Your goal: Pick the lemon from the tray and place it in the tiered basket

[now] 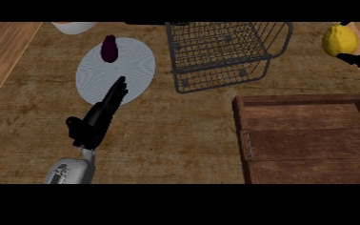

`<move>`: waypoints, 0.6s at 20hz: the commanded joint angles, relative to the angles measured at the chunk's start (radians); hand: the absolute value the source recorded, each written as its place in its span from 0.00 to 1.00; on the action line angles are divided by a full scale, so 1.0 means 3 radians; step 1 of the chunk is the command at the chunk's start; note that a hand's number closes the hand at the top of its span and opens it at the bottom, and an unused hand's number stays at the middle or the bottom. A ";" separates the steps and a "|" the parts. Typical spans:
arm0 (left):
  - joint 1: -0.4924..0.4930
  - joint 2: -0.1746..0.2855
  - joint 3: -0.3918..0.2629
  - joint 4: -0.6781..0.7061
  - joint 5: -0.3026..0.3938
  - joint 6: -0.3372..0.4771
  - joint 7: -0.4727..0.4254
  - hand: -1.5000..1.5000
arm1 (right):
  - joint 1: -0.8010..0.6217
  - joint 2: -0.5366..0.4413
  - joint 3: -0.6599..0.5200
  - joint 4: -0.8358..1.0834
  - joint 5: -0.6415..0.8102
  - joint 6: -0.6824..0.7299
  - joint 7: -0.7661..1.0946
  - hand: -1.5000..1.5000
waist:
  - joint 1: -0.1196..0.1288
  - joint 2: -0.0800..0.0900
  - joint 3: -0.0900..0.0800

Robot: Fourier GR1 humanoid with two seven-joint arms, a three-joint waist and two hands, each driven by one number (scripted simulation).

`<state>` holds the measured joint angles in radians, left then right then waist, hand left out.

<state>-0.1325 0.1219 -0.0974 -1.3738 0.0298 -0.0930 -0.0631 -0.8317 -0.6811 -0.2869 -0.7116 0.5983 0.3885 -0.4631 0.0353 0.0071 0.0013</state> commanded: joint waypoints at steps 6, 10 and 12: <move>0.0113 0.0012 0.0056 -0.0100 -0.0002 0.0013 0.0040 0.50 | -0.0996 0.0418 0.0020 0.0042 -0.0166 0.0244 0.0809 1.00 | -0.0062 -0.0028 -0.0007; 0.0214 0.0006 -0.0028 -0.0080 -0.0073 -0.0049 -0.0136 0.50 | -0.1386 0.0672 0.0109 0.0337 -0.0041 0.0036 0.1140 1.00 | -0.0004 -0.0008 -0.0007; -0.0004 -0.0127 -0.0037 -0.0053 -0.0081 0.0071 0.0064 0.50 | -0.1593 0.0679 0.0110 0.0426 -0.0057 0.0119 0.1236 1.00 | -0.0029 -0.0007 -0.0006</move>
<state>-0.1241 0.1143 -0.0910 -1.3760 0.0204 -0.0961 -0.0644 -1.2149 -0.5290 -0.2697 -0.6219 0.5715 0.4364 -0.1681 0.0261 0.0042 -0.0007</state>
